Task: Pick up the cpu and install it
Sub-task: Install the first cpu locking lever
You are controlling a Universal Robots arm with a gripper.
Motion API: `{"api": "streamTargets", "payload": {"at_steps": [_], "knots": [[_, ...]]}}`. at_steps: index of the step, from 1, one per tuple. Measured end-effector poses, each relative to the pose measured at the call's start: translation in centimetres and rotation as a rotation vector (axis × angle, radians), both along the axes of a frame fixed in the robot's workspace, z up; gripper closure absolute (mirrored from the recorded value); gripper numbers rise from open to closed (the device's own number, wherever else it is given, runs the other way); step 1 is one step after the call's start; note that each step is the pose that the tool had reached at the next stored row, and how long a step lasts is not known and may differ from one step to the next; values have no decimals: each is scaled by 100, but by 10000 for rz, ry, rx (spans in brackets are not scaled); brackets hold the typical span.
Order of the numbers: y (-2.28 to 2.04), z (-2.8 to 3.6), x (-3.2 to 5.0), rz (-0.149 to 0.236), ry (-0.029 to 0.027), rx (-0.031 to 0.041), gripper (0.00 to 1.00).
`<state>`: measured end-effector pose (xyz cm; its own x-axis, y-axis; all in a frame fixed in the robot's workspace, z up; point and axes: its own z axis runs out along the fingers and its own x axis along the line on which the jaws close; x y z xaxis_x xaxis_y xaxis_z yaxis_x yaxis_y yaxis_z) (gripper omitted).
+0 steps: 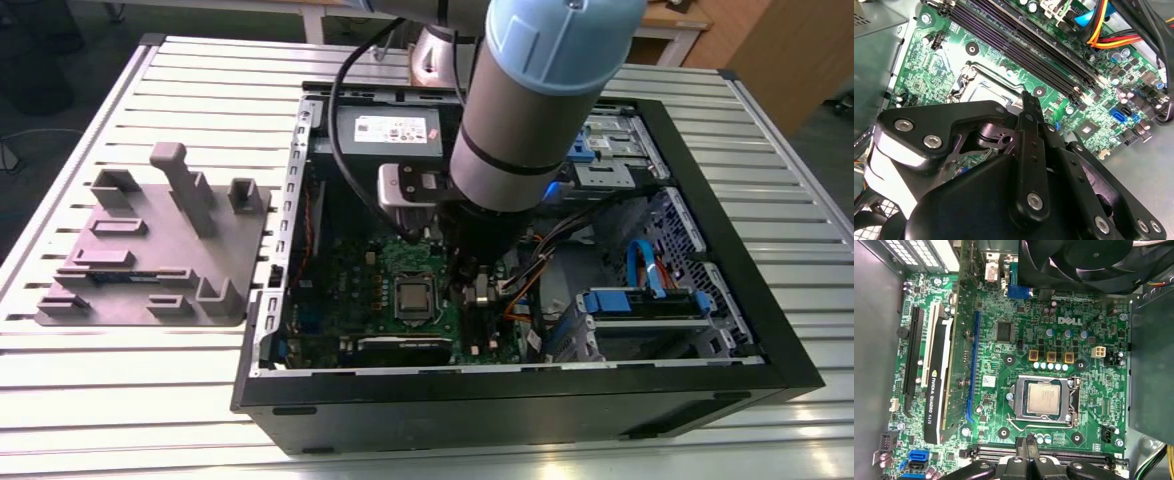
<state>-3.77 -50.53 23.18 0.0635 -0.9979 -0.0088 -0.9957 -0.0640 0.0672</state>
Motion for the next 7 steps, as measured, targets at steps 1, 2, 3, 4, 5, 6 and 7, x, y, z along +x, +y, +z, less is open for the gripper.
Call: {"api": "streamTargets", "payload": {"at_steps": [1, 2, 3, 4, 5, 6, 7], "knots": [[0, 2, 0, 0, 0, -1, 90], [0, 4, 0, 0, 0, 0, 90], [0, 6, 0, 0, 0, 0, 90], [0, 8, 0, 0, 0, -1, 90], [0, 10, 0, 0, 1, -1, 90], [0, 11, 0, 0, 0, 0, 90], [0, 13, 0, 0, 0, 0, 90]]}}
